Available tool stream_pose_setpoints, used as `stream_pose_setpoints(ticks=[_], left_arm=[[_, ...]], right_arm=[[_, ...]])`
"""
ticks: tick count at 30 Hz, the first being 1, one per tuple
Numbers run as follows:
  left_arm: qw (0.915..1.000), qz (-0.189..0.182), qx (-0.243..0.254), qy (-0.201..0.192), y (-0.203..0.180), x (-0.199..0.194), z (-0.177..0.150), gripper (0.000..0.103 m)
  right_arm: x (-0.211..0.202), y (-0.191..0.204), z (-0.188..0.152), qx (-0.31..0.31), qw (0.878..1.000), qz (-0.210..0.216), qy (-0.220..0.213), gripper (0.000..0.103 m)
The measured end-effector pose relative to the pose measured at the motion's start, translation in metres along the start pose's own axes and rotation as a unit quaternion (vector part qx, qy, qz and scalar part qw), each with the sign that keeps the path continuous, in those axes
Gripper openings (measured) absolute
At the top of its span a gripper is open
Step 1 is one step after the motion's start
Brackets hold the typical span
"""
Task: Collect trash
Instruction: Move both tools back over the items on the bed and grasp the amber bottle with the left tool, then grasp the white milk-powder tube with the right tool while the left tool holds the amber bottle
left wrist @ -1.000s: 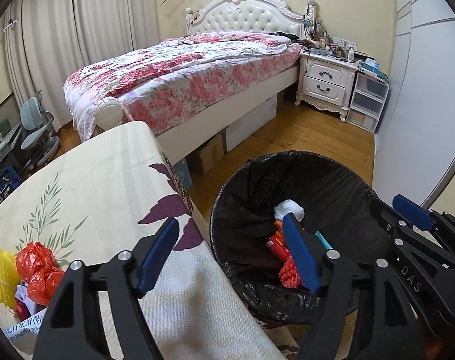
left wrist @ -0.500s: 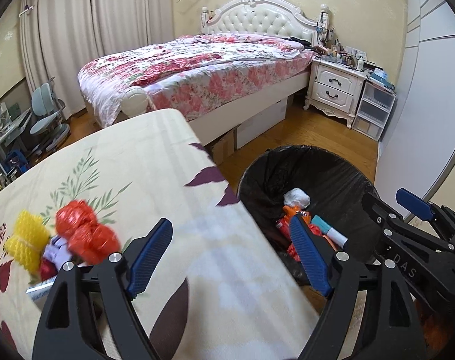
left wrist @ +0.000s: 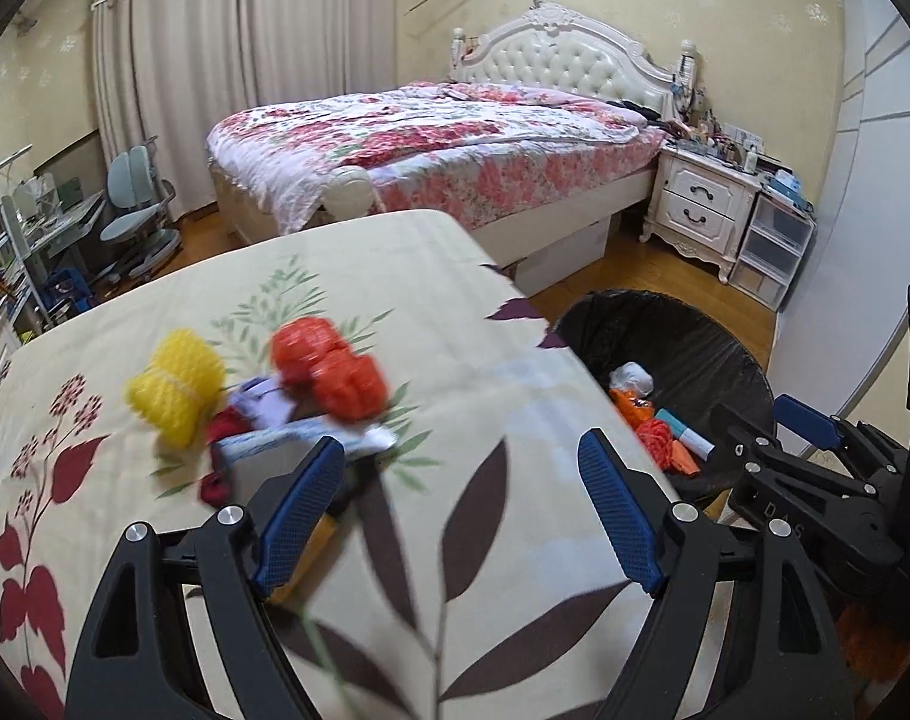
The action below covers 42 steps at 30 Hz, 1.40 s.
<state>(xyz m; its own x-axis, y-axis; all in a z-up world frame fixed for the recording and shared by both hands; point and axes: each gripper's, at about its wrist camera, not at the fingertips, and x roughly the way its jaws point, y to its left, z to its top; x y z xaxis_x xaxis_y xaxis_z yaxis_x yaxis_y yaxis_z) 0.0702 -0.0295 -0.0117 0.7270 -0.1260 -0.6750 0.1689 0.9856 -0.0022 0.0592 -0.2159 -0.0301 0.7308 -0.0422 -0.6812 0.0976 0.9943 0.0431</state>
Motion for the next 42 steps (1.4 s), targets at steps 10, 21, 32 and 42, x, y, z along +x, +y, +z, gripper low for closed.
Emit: stream_pose_setpoints(ticks=[10, 21, 32, 42], left_arm=[[0.9986, 0.040, -0.030, 0.018, 0.056, -0.009, -0.027, 0.080], [0.9972, 0.023, -0.039, 0.059, 0.068, 0.020, -0.033, 0.057], [0.9975, 0.004, -0.015, 0.070, 0.057, 0.023, -0.041, 0.028], [0.9975, 0.008, -0.014, 0.068, 0.069, -0.006, -0.065, 0.028]], right_arm=[[-0.003, 0.050, -0.010, -0.042, 0.998, 0.038, 0.011, 0.060], [0.003, 0.069, -0.017, -0.057, 0.997, 0.054, 0.025, 0.060], [0.006, 0.071, -0.017, -0.055, 0.996, 0.061, 0.029, 0.060], [0.002, 0.088, -0.018, -0.073, 0.994, 0.074, 0.027, 0.060]])
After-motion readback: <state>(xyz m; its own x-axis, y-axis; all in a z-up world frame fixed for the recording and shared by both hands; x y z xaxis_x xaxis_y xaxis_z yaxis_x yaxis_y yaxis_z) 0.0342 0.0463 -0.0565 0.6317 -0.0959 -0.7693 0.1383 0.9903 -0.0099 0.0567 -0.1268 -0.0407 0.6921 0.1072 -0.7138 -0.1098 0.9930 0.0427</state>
